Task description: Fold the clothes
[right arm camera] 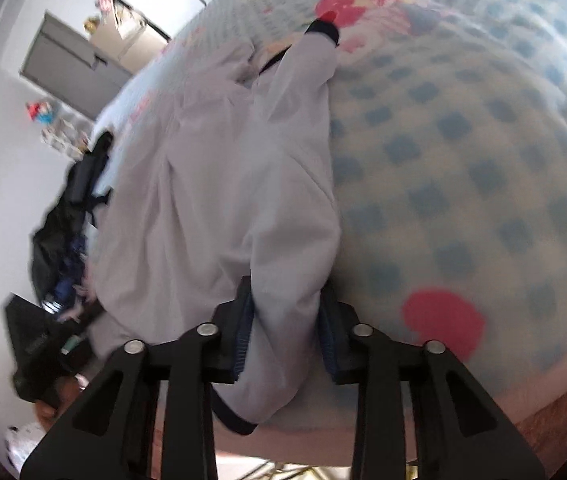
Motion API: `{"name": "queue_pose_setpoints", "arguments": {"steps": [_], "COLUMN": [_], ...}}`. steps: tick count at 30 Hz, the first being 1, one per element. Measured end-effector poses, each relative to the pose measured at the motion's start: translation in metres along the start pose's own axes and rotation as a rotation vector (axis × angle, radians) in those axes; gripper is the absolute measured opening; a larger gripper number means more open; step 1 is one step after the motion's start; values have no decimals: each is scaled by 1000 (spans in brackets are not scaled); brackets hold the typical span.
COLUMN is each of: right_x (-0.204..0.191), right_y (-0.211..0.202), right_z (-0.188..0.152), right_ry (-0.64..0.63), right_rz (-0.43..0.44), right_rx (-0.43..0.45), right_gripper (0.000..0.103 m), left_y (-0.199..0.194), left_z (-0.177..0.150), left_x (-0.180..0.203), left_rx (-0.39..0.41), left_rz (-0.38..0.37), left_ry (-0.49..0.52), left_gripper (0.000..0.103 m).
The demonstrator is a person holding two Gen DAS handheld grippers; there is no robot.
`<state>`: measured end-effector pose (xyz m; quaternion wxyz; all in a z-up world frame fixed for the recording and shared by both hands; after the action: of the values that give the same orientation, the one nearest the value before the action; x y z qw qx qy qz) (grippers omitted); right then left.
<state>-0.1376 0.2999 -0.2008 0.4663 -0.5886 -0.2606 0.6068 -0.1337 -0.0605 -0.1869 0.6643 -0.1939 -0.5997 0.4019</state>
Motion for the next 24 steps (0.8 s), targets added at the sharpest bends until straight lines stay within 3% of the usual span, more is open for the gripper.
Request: {"name": "queue_pose_setpoints", "arguments": {"steps": [2, 5, 8, 12, 14, 17, 20, 24], "right_x": [-6, -12, -28, -46, -44, -28, -17, -8], "right_y": [-6, -18, -40, -58, -53, -38, -27, -19], "right_z": [-4, -15, -28, -40, -41, -37, -35, -34], "right_ry": [-27, -49, -96, -173, -166, -89, -31, 5], "right_rz": [-29, -84, -105, -118, -127, -90, -80, -119], "right_rx": [16, 32, 43, 67, 55, 23, 6, -19], "right_gripper": [12, 10, 9, 11, 19, 26, 38, 39], "left_y": [-8, -28, -51, -44, -27, -12, -9, -13], "left_z": [-6, -18, -29, -30, -24, -19, -15, -8], "left_x": [1, 2, 3, -1, -10, -19, -21, -20], "left_rx": [13, 31, 71, 24, -40, -60, -46, 3], "left_rz": [0, 25, 0, -30, -71, -105, -94, -24], "left_ry": [9, 22, 18, 9, -41, -71, -89, -110], "left_gripper": [8, 8, 7, 8, 13, 43, 45, 45]}}
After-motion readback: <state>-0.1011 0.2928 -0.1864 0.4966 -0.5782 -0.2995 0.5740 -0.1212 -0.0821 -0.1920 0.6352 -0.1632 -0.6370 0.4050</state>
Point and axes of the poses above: each gripper's, at about its wrist camera, not at the fingertips, and y roughly the way its jaws point, x to its right, z to its top, the point moved 1 cm from there along y, roughly the way its jaws point, and after that the axes turned 14 degrees about -x, right-handed, at the moved point
